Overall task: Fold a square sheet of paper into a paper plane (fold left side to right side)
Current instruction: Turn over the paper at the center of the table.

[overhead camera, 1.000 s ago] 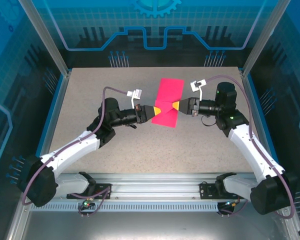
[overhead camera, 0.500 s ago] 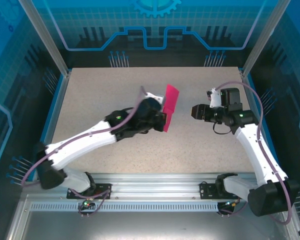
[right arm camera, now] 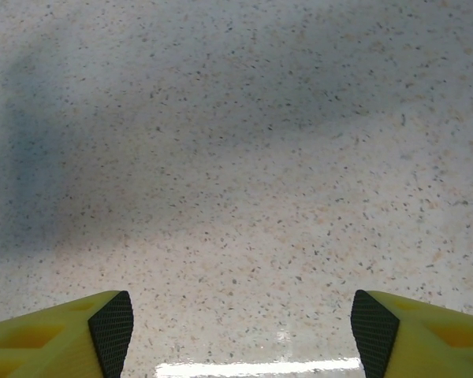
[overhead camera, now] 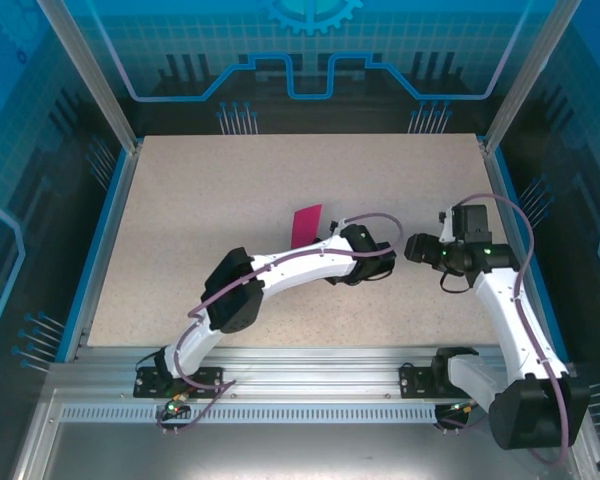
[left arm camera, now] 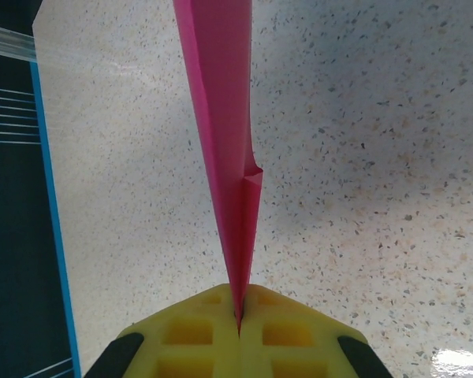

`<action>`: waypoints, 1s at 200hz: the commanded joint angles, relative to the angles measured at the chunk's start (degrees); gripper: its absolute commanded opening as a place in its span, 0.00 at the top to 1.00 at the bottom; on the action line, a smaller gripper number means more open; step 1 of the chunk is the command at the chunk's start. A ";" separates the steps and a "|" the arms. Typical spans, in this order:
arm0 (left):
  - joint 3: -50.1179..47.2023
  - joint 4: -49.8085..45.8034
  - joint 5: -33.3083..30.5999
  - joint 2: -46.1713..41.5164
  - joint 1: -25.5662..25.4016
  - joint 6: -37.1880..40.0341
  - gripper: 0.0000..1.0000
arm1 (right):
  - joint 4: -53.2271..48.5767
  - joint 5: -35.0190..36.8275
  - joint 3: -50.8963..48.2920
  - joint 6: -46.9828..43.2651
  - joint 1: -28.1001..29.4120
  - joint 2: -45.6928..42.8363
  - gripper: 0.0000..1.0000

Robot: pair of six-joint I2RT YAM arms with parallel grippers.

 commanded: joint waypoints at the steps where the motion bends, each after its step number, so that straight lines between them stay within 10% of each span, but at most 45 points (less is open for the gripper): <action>1: 4.18 -4.07 2.64 4.20 0.22 -0.18 1.00 | -0.53 0.48 -0.88 0.57 -1.65 -1.33 0.22; 59: 10.46 0.95 13.39 12.34 0.71 4.02 0.95 | -1.95 1.60 -1.42 0.12 -4.85 -2.69 0.22; 114: 10.01 7.69 25.79 11.56 2.40 7.46 0.59 | -1.79 -0.77 -1.56 -0.98 -6.08 -1.45 0.19; 200: -17.04 36.17 46.80 -19.54 12.38 9.25 0.31 | 8.65 -21.64 1.19 -0.07 3.47 10.71 0.20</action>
